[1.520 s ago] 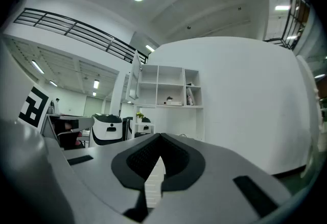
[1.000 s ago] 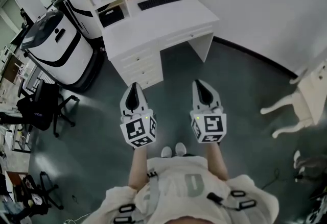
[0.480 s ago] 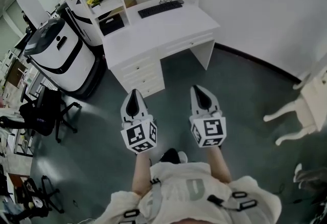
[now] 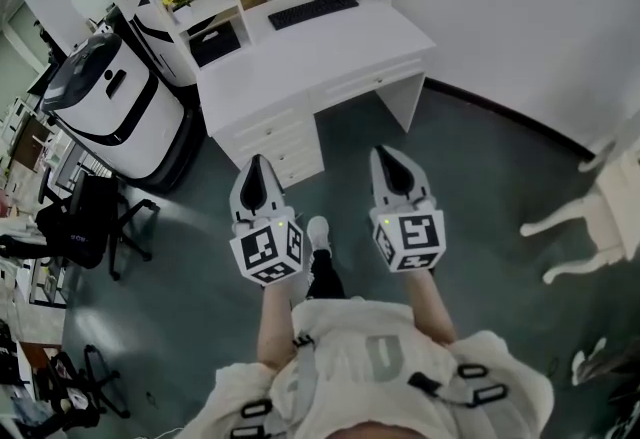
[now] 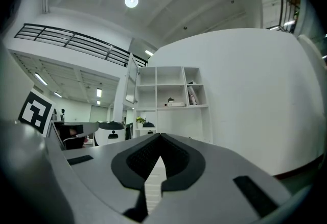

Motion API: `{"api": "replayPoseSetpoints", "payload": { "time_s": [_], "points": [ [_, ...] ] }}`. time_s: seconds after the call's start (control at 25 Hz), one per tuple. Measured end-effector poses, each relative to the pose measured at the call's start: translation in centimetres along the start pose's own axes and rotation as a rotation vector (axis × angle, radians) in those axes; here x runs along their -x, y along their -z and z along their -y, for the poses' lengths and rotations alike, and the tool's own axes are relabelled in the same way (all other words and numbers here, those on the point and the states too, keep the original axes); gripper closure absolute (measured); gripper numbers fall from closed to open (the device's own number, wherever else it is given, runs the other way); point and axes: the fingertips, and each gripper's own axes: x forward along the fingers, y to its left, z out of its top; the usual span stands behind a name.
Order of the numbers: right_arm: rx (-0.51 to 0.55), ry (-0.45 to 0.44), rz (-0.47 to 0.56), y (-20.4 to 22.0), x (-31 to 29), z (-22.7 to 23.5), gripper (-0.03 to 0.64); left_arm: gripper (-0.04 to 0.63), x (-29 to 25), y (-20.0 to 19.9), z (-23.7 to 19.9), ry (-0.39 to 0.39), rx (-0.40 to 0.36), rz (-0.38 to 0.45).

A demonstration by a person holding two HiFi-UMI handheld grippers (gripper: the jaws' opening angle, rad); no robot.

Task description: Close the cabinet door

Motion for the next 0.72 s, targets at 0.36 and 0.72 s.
{"api": "replayPoseSetpoints", "payload": {
  "time_s": [0.36,0.72],
  "points": [
    [0.013,0.042,0.027,-0.6,-10.5,2.8,0.612,0.591,-12.1,-0.4,-1.9,0.049,-0.003,0.022],
    [0.004,0.079,0.016,-1.9,-24.0,4.4,0.612,0.591,-25.9,-1.3,-5.1,0.090,-0.007,0.010]
  ]
}}
